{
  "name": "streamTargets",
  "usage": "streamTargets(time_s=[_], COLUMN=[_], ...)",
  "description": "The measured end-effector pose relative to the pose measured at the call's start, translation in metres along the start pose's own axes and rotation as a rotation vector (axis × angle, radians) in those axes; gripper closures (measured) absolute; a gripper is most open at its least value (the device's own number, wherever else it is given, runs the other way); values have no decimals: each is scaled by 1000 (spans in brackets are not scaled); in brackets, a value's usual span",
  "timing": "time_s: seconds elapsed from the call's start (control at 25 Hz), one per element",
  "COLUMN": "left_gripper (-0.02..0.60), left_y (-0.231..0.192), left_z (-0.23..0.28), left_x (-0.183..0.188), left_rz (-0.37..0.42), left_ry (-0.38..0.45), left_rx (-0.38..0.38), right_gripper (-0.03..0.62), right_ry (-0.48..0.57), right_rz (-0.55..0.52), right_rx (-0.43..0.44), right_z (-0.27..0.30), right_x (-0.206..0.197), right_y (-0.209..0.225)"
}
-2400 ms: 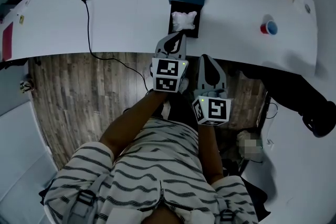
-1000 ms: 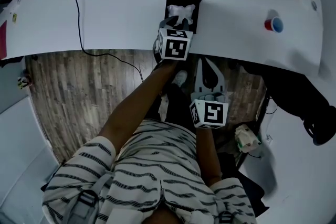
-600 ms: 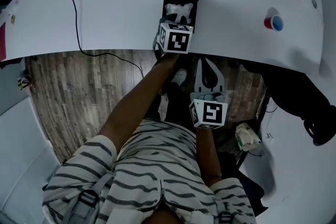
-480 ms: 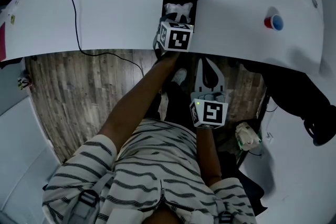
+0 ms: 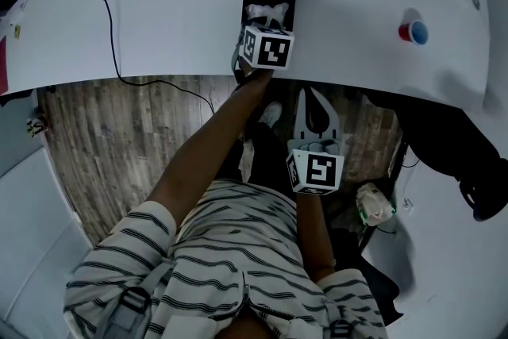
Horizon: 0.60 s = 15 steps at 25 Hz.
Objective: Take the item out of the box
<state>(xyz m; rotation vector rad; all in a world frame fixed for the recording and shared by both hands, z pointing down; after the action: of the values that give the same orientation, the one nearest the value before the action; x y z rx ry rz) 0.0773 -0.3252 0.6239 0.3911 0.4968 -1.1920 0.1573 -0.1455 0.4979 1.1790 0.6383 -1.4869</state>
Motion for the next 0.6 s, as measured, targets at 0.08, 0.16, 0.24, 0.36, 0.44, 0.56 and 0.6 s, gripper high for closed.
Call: streamTargets(time_s=[0.08,0.16,0.24,0.36,0.44,0.56,0.6], left_gripper=[517,522,524,534,548,555,555], left_y=[-1,-1,-1,0,-2,-5,-6], left_z=[1,3,6,8,7,5,5], left_x=[0,0,0,0,0,1,1], left_rz=[0,1,6,17,1,-27,-31], left_ry=[-14,-41,-73,-100,-97,-78,-75], left_rx=[8,5,-1,1,0,-8,-11], right_gripper=[576,576,576,576,576,576,576], right_ry=[2,4,3,2,5,8,8], right_rz=[2,0,0,1,-1,-3,-3], right_rx=[-2,-2,-2,-3,-3,-5,-7], right_z=[0,-1,-1,-2,-3,-5,-5], right_x=[0,0,-1,-1,0,2,2], right_y=[1,1,0,-1,-1,-1,-1])
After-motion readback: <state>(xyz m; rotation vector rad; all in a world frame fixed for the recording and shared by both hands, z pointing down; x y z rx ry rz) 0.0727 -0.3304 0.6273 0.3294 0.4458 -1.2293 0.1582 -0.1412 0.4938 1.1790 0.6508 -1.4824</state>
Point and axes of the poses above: the fingertips, and each gripper's own axes: z forward along the fingers, y to its right, x out of its top, the point moved 5 cm from there along -z, backward along the fingers, and after that the axes turned 7 degrees about x, right-handed, at the moved point
